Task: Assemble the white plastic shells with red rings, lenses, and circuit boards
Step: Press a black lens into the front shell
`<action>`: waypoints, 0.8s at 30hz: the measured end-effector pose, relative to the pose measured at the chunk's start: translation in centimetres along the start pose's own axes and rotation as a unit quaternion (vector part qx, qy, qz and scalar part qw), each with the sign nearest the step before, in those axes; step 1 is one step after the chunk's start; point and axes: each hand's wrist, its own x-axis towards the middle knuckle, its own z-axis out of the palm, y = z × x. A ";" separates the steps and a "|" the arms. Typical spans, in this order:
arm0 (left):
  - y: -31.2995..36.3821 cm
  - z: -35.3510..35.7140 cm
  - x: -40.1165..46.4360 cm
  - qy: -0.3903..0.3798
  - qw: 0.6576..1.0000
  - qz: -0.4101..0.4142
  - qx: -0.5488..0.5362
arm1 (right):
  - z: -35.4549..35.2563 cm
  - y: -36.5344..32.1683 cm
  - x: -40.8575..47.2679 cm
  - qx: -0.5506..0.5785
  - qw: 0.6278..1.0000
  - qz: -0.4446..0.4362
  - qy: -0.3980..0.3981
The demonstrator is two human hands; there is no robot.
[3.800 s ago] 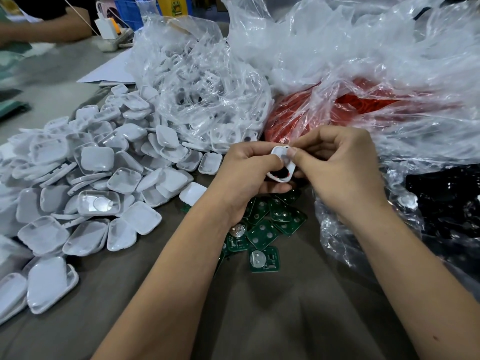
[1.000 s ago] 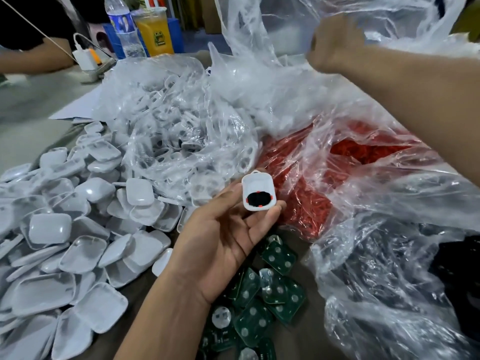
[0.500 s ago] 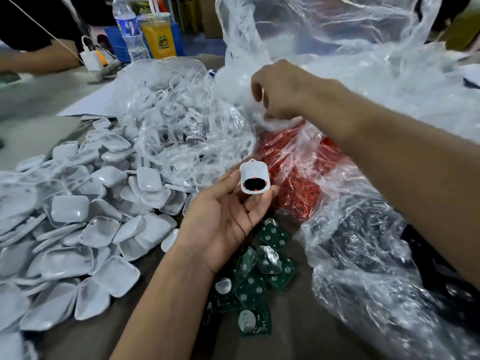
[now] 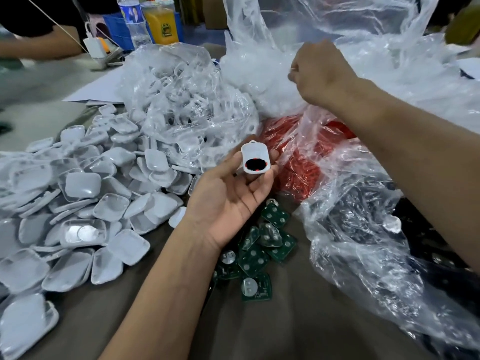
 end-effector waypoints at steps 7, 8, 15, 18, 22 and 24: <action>-0.1 -0.1 0.0 0.004 1.000 0.013 0.003 | -1.3 0.5 -0.4 0.086 0.992 0.044 0.082; -0.1 -0.2 0.0 0.004 1.000 0.014 0.003 | -1.4 0.7 -0.4 0.086 0.990 0.053 0.096; -0.2 -0.2 0.1 -0.004 1.000 0.020 0.000 | -2.2 0.1 -2.7 0.199 0.966 0.074 0.149; -0.2 -0.5 0.1 -0.011 1.000 0.022 0.010 | -3.0 -1.3 -6.1 0.416 0.894 0.093 0.138; -0.2 -0.6 0.3 0.009 0.999 0.034 0.007 | -2.1 -2.7 -13.6 0.663 0.743 0.090 -0.034; -0.2 -0.7 0.5 0.036 0.998 0.046 0.009 | -1.2 -2.7 -16.4 0.705 0.701 0.082 -0.067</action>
